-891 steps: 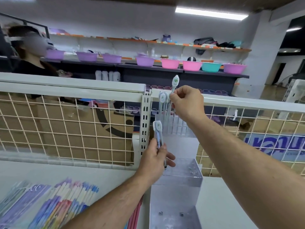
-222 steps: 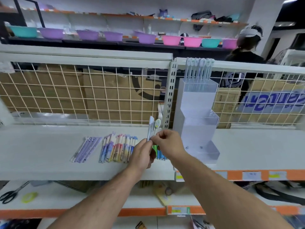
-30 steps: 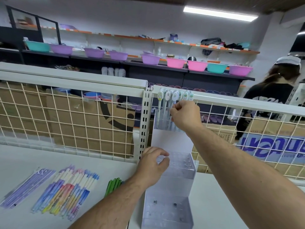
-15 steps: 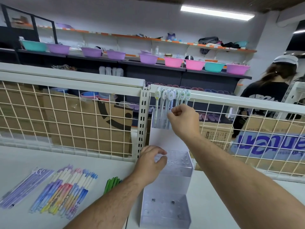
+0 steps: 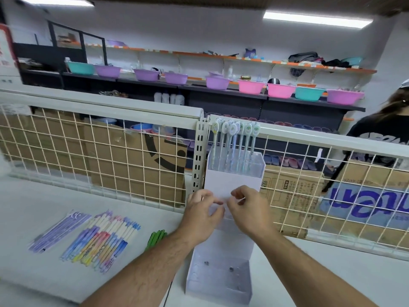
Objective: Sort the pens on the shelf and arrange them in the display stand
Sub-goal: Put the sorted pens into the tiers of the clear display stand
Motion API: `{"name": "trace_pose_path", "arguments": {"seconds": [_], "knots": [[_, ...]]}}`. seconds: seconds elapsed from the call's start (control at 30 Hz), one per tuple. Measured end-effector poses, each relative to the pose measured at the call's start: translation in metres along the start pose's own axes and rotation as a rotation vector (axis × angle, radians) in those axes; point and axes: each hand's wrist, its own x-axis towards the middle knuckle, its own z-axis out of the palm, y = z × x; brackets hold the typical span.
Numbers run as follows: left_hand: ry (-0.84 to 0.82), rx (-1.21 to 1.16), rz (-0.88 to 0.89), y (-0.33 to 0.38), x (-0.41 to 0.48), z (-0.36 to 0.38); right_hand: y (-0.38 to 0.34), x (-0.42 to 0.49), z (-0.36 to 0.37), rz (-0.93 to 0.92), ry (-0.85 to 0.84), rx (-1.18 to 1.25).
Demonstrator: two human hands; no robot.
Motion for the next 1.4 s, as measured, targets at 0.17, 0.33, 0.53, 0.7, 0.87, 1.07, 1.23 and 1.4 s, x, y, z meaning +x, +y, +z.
{"name": "trace_pose_path", "arguments": {"seconds": [0.17,0.33,0.53,0.7,0.87,1.07,1.23,1.4], "knots": [[-0.049,-0.057,-0.073,0.002,-0.010,-0.009,-0.006,-0.002,0.001,-0.045,-0.037,-0.013],[-0.201,-0.046,-0.033,-0.016,-0.024,-0.030,-0.024,-0.010,0.009,-0.078,-0.059,-0.025],[-0.168,0.035,-0.031,-0.051,-0.038,-0.073,-0.069,-0.025,0.039,-0.108,-0.058,-0.060],[-0.172,0.180,-0.030,-0.109,-0.056,-0.139,-0.128,-0.044,0.085,-0.133,-0.078,-0.085],[-0.199,0.255,-0.061,-0.167,-0.071,-0.203,-0.179,-0.066,0.147,-0.133,-0.150,-0.085],[-0.174,0.278,-0.133,-0.217,-0.093,-0.263,-0.217,-0.079,0.216,-0.135,-0.322,-0.067],[-0.161,0.335,-0.229,-0.245,-0.099,-0.292,-0.237,-0.077,0.258,-0.160,-0.412,-0.057],[-0.154,0.352,-0.340,-0.270,-0.096,-0.316,-0.248,-0.060,0.293,-0.194,-0.469,-0.011]]}}
